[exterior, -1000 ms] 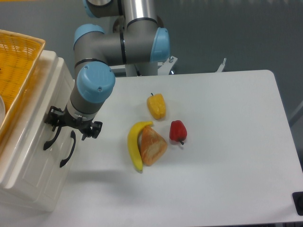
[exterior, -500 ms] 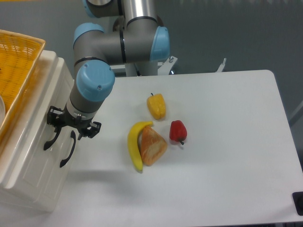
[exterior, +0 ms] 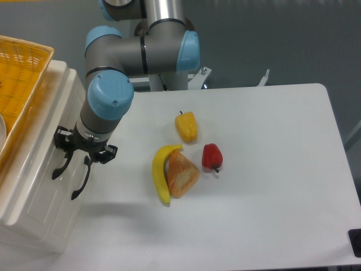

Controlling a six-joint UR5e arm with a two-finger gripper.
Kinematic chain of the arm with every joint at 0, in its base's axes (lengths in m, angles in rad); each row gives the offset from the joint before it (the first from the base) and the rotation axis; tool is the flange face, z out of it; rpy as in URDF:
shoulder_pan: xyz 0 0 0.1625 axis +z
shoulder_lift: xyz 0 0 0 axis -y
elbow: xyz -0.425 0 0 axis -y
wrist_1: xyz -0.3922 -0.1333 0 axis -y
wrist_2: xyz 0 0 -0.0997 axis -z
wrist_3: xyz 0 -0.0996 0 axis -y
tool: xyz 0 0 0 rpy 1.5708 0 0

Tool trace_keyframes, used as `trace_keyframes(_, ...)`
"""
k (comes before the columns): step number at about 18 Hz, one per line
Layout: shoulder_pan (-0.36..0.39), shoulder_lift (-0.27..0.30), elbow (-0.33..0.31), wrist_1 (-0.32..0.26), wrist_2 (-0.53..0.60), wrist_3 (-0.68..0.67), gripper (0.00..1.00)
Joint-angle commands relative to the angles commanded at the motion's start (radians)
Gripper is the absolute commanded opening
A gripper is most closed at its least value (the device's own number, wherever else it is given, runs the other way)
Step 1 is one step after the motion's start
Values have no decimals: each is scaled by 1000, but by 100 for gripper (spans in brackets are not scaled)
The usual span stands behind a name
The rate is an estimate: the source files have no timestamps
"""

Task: Slide the top white drawer open
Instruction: 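Close the gripper around the upper drawer's black handle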

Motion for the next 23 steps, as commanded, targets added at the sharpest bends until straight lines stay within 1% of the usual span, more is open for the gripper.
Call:
trace_keyframes(2,2,0,0,0,0,0,47)
trace_keyframes(4,2,0,0,0,0,2,45)
trace_keyframes(10,5,3,0,0,-8,12,46)
trace_keyframes(13,6,5,0,0,-8,12,44)
trace_keyframes(16,6,5,0,-2,-8,12,38)
trace_keyframes(20,8,5,0,-2,-8,12,27)
trace_keyframes(23,8,5,0,-2,-8,12,27)
